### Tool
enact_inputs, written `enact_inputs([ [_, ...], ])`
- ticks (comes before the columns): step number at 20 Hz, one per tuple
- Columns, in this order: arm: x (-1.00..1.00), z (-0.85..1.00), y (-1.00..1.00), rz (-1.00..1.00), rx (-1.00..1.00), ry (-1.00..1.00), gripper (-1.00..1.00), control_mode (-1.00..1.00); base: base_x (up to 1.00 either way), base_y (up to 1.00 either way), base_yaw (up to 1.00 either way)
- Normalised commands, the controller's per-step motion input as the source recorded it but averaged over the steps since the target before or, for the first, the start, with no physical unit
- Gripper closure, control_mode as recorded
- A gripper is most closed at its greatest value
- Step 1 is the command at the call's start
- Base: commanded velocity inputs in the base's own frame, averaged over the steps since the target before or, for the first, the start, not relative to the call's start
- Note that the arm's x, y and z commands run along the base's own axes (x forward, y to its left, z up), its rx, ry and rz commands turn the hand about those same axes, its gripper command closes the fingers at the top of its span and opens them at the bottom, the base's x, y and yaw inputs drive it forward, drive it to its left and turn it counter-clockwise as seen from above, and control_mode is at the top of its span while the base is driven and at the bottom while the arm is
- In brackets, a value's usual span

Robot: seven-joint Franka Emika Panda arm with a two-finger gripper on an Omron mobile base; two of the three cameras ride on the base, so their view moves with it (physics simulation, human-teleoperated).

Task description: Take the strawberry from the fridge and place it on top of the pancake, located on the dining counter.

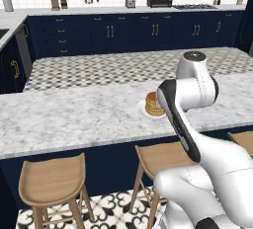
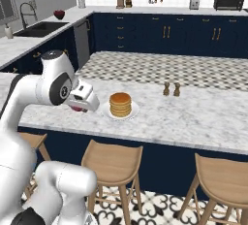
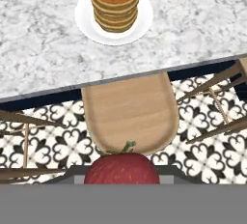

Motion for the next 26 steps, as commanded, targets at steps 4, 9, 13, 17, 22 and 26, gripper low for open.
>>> enact_inputs([
  [4, 1.00, 0.00, -0.37, -0.01, 0.12, 0.06, 1.00, -1.00, 0.00, 0.00, 0.00],
  [9, 1.00, 0.03, -0.17, -0.01, 0.19, 0.00, 1.00, -1.00, 0.00, 0.00, 0.00],
  [13, 1.00, -0.11, -0.14, 0.00, 0.02, 0.07, 1.00, -1.00, 0.00, 0.00, 0.00],
  [17, 0.98, -0.45, -0.12, 0.00, -0.06, -0.01, 1.00, -1.00, 0.00, 0.00, 0.00],
  [22, 0.98, -0.42, -0.28, 0.00, 0.00, -0.04, 1.00, -1.00, 0.00, 0.00, 0.00],
  [26, 0.89, -0.38, -0.07, 0.00, 0.00, -0.06, 1.00, -1.00, 0.00, 0.00, 0.00],
])
